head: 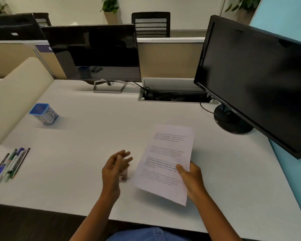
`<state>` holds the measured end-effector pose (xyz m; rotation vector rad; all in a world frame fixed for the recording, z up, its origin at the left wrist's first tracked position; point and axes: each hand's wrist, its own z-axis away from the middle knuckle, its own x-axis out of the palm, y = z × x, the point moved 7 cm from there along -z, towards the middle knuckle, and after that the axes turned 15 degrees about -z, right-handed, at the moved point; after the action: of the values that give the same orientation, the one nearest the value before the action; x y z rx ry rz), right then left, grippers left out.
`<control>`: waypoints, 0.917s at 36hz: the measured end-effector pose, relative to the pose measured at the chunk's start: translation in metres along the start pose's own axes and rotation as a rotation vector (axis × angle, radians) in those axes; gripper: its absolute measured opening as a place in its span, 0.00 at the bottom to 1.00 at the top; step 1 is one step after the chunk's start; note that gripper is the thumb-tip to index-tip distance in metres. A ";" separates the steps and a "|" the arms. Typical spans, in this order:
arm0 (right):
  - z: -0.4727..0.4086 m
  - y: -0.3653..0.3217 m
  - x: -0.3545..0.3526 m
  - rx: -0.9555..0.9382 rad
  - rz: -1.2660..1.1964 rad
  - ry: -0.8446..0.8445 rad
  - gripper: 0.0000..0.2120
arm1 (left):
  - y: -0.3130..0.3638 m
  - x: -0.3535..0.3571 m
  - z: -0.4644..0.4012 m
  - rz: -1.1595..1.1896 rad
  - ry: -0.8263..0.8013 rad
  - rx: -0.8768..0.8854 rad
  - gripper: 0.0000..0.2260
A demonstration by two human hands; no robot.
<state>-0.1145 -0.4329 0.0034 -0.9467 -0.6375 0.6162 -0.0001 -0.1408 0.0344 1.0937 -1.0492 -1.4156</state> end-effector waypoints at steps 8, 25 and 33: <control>0.012 0.030 0.015 0.122 0.153 -0.111 0.12 | -0.017 -0.067 -0.044 -0.450 0.184 -0.095 0.06; 0.015 0.048 0.046 0.173 0.228 -0.148 0.10 | -0.043 -0.065 -0.058 -0.650 -0.173 -0.213 0.17; 0.014 0.049 0.052 0.164 0.234 -0.140 0.09 | -0.042 -0.064 -0.059 -0.675 -0.219 -0.208 0.17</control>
<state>-0.0995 -0.3659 -0.0223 -0.8349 -0.5947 0.9359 0.0537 -0.0763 -0.0131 1.2132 -0.6727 -2.1679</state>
